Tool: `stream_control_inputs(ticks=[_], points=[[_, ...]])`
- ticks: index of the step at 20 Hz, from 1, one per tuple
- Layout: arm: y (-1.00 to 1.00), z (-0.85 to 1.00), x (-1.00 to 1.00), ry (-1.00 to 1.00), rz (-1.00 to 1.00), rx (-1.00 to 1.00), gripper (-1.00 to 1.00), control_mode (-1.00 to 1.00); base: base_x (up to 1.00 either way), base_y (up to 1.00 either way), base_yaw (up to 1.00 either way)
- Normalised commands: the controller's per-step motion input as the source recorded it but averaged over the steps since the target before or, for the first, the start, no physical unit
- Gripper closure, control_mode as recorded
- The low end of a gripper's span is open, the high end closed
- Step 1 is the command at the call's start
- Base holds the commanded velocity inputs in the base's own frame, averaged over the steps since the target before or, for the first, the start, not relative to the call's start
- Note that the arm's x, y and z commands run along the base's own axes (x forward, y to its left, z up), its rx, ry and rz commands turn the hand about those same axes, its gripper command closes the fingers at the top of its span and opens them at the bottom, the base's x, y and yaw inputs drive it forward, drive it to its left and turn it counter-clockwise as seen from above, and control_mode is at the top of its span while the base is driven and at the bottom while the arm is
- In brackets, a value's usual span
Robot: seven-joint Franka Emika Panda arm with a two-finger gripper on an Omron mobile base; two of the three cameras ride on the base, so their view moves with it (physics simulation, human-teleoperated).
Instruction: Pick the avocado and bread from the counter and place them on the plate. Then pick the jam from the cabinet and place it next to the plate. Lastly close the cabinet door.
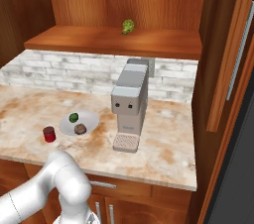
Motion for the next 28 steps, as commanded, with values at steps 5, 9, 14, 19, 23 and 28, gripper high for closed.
stream_control_inputs(ticks=[5, 9, 14, 19, 23, 28], points=[[-0.14, 0.18, 0.04, -0.08, 0.00, 0.09, -1.00, -1.00, 0.00, 0.00, 0.00], [-0.26, 0.18, 0.09, -0.03, 0.04, 0.13, -1.00, -1.00, 0.00, 0.00, 0.00], [-0.27, 0.19, 0.05, -0.02, 0.07, 0.12, -1.00, -1.00, 0.00, 0.00, 0.00], [-0.44, 0.25, 0.00, -0.03, 0.14, 0.14, -1.00, -1.00, 0.00, 0.00, 0.00], [-0.53, 0.22, 0.00, -0.06, 0.18, 0.15, -1.00, -1.00, 0.00, 0.00, 0.00], [-0.59, 0.22, 0.00, -0.09, 0.19, 0.15, -1.00, -1.00, 0.00, 0.00, 0.00]])
